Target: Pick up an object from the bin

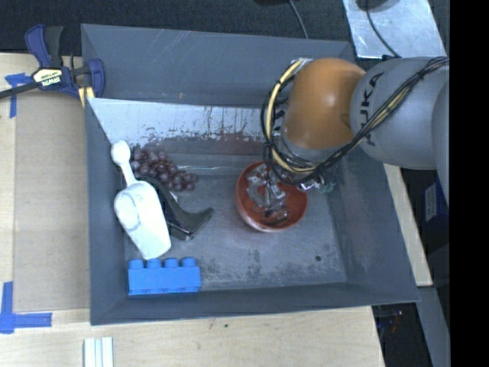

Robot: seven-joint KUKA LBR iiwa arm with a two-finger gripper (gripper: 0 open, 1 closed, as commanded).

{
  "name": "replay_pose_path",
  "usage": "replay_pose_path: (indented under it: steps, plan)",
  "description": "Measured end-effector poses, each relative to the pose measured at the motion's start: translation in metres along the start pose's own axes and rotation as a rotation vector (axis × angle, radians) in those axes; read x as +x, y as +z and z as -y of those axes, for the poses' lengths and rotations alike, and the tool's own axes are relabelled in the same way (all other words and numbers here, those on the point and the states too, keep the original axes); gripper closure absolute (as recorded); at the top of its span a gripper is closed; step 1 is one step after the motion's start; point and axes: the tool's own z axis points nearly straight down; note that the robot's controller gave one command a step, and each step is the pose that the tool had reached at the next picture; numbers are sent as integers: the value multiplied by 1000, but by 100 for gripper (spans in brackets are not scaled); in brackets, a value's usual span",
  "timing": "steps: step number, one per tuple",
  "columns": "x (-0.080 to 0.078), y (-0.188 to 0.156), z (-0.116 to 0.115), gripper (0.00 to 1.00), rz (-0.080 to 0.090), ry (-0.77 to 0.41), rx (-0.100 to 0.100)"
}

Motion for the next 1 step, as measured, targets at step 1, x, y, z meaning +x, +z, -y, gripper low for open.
replay_pose_path:
  steps: [1]
  plan:
    - [-6, -98, -6, 100, 7, 4, 2]
